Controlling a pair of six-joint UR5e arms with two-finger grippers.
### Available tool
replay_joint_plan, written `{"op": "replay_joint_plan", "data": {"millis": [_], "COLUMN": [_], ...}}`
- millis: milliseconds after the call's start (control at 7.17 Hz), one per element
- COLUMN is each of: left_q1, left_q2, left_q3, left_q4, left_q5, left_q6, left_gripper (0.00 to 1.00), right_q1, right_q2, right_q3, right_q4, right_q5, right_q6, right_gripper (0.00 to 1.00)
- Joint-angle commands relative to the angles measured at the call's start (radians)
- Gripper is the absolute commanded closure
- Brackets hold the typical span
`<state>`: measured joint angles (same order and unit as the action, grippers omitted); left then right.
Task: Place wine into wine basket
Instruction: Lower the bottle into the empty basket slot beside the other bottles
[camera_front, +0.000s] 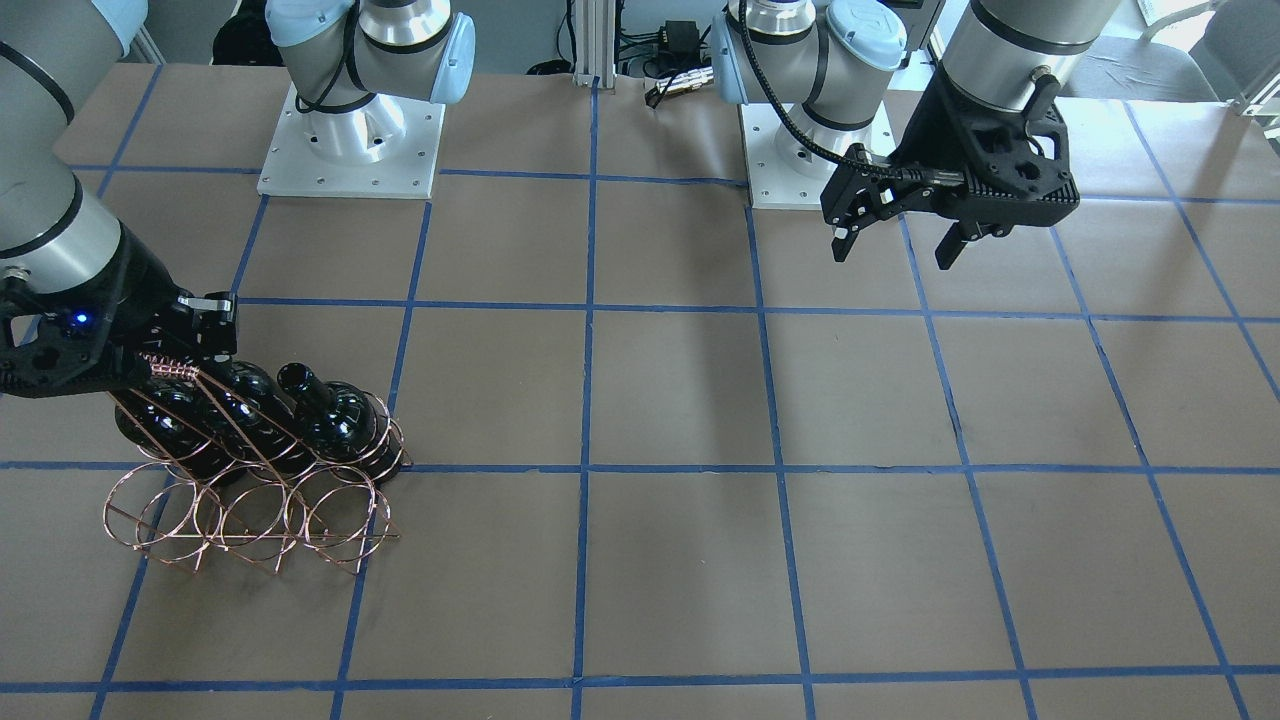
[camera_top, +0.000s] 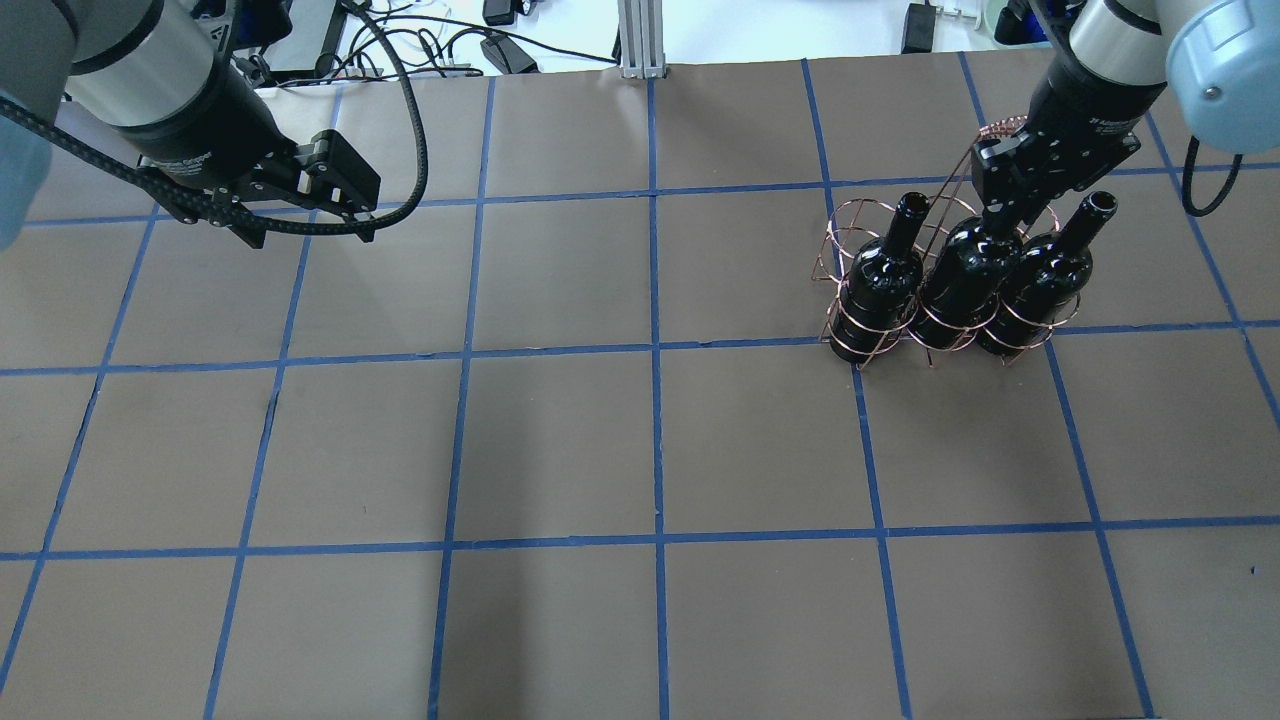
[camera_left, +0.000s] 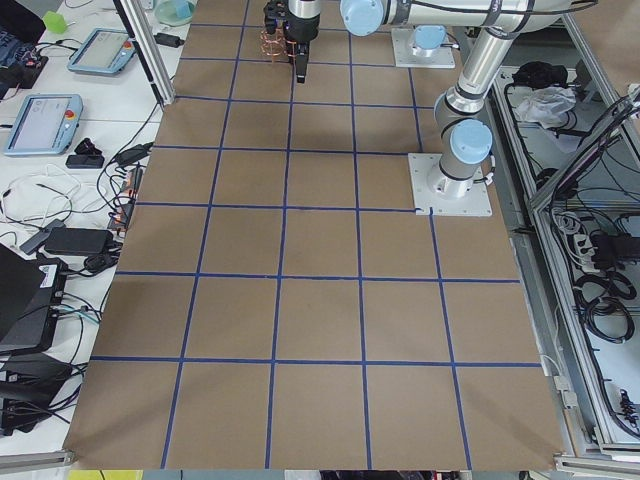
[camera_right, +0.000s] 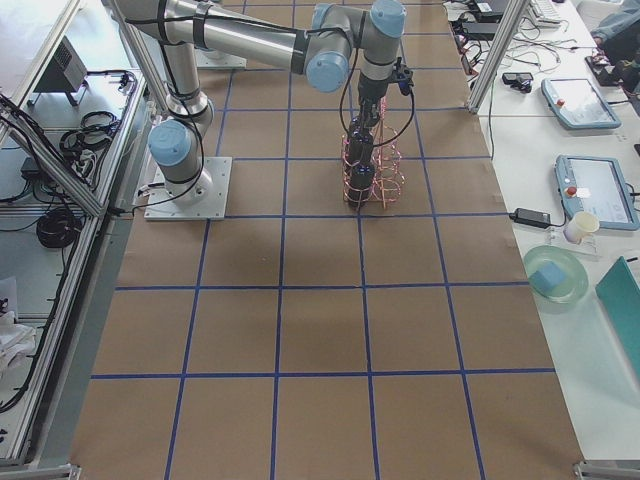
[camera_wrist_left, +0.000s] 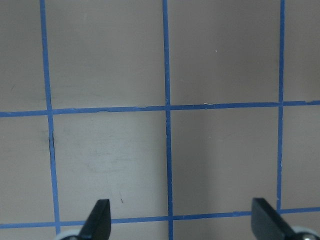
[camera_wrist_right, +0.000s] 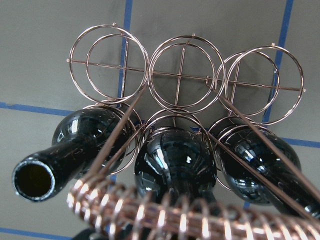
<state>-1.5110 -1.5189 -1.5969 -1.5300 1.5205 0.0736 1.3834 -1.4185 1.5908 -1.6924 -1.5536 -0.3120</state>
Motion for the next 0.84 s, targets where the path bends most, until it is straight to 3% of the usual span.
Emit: {"op": "replay_joint_plan", "data": {"millis": [0, 140, 279, 419, 698], "left_q1": [0.0, -0.002, -0.002, -0.002, -0.002], "left_q2": [0.0, 0.002, 0.0, 0.0, 0.008], "left_q3": [0.0, 0.0, 0.0, 0.0, 0.002], "left_q4": [0.001, 0.002, 0.002, 0.002, 0.01], "left_q5": [0.0, 0.0, -0.002, 0.0, -0.002], "left_q6": [0.0, 0.0, 0.0, 0.002, 0.002], "left_gripper": [0.0, 0.0, 0.0, 0.0, 0.0], "right_q1": [0.0, 0.0, 0.0, 0.006, 0.023], "right_q2": [0.007, 0.007, 0.004, -0.009, -0.048], "right_q3": [0.024, 0.025, 0.015, 0.009, -0.059], "right_q4": [-0.003, -0.007, -0.019, -0.026, 0.049], "right_q5": [0.0, 0.012, 0.009, 0.007, -0.006], "right_q6": [0.025, 0.03, 0.05, 0.068, 0.071], "right_gripper": [0.79, 0.35, 0.09, 0.0, 0.0]}}
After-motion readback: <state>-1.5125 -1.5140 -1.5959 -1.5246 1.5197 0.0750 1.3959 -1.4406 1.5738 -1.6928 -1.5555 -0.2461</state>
